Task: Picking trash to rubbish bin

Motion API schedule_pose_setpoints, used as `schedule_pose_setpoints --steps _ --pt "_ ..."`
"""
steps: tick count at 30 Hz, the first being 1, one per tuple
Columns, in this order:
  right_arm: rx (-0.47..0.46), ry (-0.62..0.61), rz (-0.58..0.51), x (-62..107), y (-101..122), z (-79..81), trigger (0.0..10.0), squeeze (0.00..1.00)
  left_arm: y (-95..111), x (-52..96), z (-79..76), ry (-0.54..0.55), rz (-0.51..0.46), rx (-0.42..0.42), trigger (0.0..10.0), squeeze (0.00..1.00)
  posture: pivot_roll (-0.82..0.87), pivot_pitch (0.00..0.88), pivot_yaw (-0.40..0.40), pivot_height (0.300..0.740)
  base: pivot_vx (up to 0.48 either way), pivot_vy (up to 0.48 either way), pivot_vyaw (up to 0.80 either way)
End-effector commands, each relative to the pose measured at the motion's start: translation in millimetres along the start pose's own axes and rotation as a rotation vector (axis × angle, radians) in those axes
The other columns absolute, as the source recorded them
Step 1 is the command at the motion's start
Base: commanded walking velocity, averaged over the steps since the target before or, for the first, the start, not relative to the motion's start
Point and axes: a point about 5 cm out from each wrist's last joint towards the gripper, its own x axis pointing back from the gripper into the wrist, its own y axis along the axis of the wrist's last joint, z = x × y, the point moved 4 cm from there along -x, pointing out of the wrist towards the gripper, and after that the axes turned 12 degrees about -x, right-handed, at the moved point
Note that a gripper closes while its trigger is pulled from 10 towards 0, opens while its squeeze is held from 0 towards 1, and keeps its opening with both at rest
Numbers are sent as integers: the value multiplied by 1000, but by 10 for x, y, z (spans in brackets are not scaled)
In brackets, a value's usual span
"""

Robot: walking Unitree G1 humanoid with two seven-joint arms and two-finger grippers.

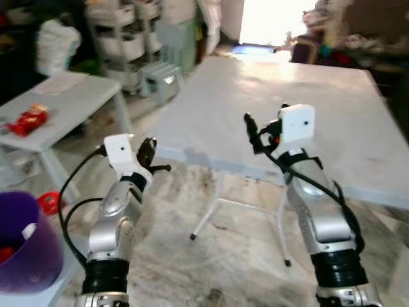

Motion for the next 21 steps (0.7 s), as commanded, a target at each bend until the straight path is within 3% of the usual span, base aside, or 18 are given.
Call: schedule_pose_setpoints --steps 1,13,21 --pt "5 -10 -10 -16 54 -32 10000 0 19 -22 3 0 0 -12 10000 0 -48 0 -7 740 0 0 -788" --pt "12 -11 -10 -18 57 -31 10000 0 61 -60 73 14 -10 -17 10000 0 -50 0 -8 740 0 0 -788" --pt "16 -14 -18 -26 75 -39 10000 0 49 -69 94 19 -1 -27 10000 0 -49 0 -4 740 347 0 -788"
